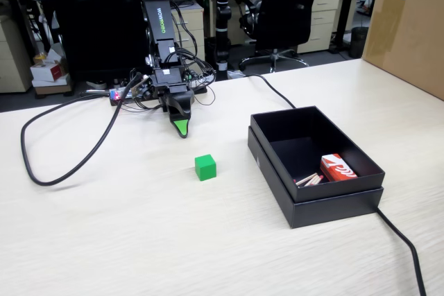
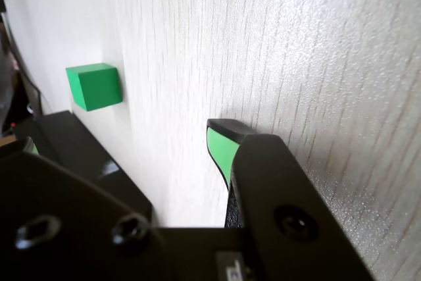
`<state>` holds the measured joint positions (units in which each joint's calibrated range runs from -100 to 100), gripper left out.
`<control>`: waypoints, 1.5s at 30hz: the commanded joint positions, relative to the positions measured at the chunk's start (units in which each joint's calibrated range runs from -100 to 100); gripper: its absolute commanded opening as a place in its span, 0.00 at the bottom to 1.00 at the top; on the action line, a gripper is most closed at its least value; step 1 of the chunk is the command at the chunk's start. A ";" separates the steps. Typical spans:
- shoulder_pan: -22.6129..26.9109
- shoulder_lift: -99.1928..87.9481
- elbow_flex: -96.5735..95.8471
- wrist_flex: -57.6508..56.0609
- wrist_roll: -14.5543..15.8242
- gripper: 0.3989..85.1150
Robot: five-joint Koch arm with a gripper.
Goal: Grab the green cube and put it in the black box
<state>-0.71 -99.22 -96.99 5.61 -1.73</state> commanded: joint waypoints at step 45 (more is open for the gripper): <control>-0.73 1.06 15.57 -24.66 0.00 0.58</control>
<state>-1.39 -98.96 -86.13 -11.34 -1.88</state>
